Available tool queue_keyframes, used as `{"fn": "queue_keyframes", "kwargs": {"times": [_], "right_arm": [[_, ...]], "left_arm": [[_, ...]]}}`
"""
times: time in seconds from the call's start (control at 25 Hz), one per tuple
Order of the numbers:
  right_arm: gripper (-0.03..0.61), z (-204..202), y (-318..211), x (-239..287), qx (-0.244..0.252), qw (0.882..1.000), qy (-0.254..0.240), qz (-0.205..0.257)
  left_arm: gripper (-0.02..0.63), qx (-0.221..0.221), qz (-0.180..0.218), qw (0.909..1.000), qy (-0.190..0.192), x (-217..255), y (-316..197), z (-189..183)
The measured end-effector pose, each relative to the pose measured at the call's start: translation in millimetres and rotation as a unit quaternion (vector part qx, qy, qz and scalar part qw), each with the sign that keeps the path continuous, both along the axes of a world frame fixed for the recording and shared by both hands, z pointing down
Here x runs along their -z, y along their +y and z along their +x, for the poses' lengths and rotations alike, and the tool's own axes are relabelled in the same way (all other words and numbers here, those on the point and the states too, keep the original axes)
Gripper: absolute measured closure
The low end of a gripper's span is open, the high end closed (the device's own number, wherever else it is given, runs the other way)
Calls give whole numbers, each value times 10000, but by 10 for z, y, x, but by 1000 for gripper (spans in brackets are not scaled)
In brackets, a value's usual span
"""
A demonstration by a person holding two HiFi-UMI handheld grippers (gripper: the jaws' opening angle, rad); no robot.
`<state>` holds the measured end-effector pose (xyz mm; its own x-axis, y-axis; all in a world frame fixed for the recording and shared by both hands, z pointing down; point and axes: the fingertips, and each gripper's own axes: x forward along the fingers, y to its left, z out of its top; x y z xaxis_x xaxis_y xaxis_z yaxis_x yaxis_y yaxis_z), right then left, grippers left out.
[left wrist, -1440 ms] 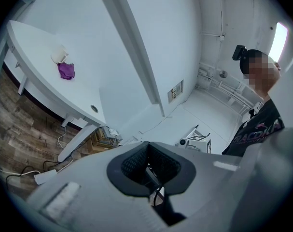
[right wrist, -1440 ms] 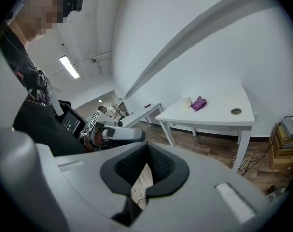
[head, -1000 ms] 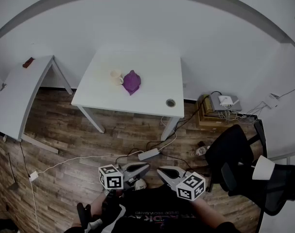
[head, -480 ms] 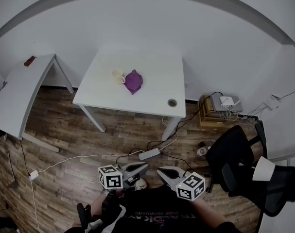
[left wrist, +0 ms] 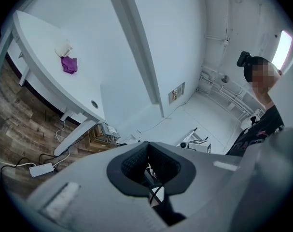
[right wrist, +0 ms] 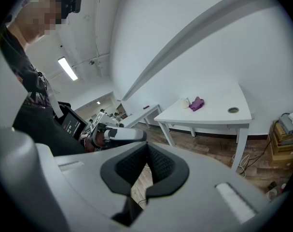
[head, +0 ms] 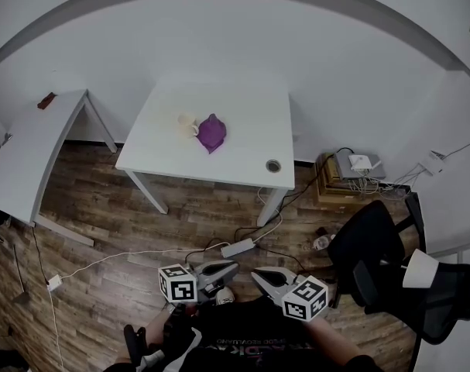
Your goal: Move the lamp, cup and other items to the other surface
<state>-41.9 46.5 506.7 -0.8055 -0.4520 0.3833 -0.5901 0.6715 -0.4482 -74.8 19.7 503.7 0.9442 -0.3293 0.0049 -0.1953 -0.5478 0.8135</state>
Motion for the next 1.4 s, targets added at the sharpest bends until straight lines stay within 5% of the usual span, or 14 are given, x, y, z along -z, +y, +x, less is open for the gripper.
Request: {"fn": "queue_keyframes", "kwargs": {"times": [1.4], "right_arm": [[574,-200,-75,-24,76,9999,72,-96]], "left_arm": [[615,195,-100,9997,100,-49,-98,-234]]}}
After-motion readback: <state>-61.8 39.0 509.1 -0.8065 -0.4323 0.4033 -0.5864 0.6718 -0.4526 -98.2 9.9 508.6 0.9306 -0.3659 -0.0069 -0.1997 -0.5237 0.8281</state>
